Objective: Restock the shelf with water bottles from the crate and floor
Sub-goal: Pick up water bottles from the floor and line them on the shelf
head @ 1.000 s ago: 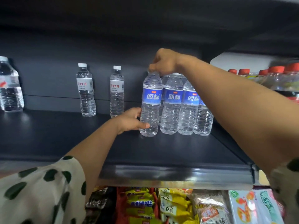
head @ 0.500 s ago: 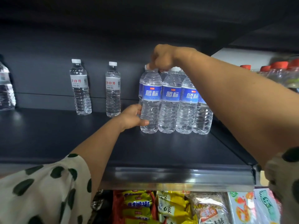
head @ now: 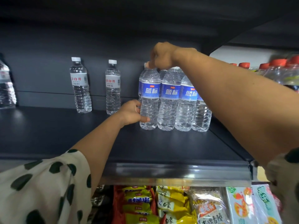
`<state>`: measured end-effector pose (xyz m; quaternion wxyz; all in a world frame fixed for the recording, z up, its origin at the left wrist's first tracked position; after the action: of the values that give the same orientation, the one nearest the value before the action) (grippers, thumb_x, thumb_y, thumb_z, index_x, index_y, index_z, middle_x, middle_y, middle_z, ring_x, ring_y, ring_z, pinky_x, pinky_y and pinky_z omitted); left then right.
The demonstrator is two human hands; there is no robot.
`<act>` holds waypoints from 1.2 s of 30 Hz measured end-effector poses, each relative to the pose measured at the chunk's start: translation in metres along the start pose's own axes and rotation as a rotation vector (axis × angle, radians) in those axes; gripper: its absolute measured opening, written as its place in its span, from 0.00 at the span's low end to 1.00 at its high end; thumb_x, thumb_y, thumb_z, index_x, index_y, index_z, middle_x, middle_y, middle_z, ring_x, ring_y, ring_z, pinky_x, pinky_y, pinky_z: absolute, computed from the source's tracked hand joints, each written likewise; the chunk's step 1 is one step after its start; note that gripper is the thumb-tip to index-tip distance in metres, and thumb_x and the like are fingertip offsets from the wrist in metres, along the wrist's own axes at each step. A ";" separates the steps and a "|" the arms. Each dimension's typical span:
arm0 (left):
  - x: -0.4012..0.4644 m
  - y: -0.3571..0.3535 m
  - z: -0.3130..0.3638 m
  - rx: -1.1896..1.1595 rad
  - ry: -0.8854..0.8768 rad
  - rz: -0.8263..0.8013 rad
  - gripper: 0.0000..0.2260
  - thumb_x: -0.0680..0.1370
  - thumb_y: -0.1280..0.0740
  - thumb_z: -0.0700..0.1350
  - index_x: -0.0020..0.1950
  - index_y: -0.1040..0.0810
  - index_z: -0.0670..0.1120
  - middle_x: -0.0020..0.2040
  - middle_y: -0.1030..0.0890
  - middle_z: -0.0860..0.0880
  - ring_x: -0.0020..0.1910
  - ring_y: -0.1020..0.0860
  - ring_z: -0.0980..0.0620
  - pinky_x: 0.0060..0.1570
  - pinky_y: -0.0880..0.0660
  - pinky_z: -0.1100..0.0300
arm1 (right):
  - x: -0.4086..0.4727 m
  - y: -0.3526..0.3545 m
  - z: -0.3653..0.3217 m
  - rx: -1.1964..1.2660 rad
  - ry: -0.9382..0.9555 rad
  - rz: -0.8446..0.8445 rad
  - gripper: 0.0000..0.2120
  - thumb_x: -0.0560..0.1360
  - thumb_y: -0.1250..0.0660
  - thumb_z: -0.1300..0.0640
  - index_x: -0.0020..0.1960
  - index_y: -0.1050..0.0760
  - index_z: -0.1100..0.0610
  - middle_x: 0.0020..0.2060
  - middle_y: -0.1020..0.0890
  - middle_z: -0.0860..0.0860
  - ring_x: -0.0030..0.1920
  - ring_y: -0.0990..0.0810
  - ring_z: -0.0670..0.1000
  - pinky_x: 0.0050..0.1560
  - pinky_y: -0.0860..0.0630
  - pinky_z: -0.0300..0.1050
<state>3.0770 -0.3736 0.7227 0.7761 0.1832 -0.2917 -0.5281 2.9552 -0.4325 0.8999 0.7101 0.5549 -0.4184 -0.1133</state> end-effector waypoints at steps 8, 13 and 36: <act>-0.051 0.026 0.046 0.331 -0.165 0.166 0.24 0.67 0.22 0.45 0.59 0.26 0.42 0.53 0.21 0.46 0.51 0.21 0.46 0.54 0.24 0.52 | -0.073 0.021 -0.016 -0.081 0.094 0.181 0.22 0.73 0.33 0.47 0.61 0.29 0.59 0.54 0.21 0.61 0.55 0.23 0.61 0.50 0.29 0.47; -0.103 0.023 0.061 0.388 -0.269 0.097 0.22 0.67 0.24 0.44 0.58 0.24 0.41 0.55 0.20 0.42 0.53 0.21 0.43 0.55 0.23 0.51 | -0.167 0.005 -0.028 -0.189 -0.018 0.034 0.18 0.73 0.34 0.56 0.61 0.29 0.60 0.52 0.20 0.60 0.55 0.24 0.61 0.51 0.28 0.49; -0.346 -0.269 -0.111 0.758 -0.479 -0.776 0.16 0.69 0.29 0.45 0.56 0.25 0.44 0.55 0.22 0.43 0.55 0.23 0.41 0.46 0.26 0.53 | -0.604 -0.267 -0.047 -0.086 -0.629 -0.517 0.23 0.73 0.35 0.52 0.63 0.35 0.60 0.60 0.27 0.58 0.59 0.25 0.61 0.53 0.28 0.52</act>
<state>2.8629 -0.1563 0.3891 0.3193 0.4166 -0.5390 -0.6588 2.6934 -0.1179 0.3797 0.5183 0.5498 -0.4569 -0.4694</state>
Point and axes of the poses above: each hand's wrist, its own x-axis towards the middle knuckle, its own y-axis out of the back of the hand, z = x × y, the point moved 2 cm from there along x, towards the middle knuckle
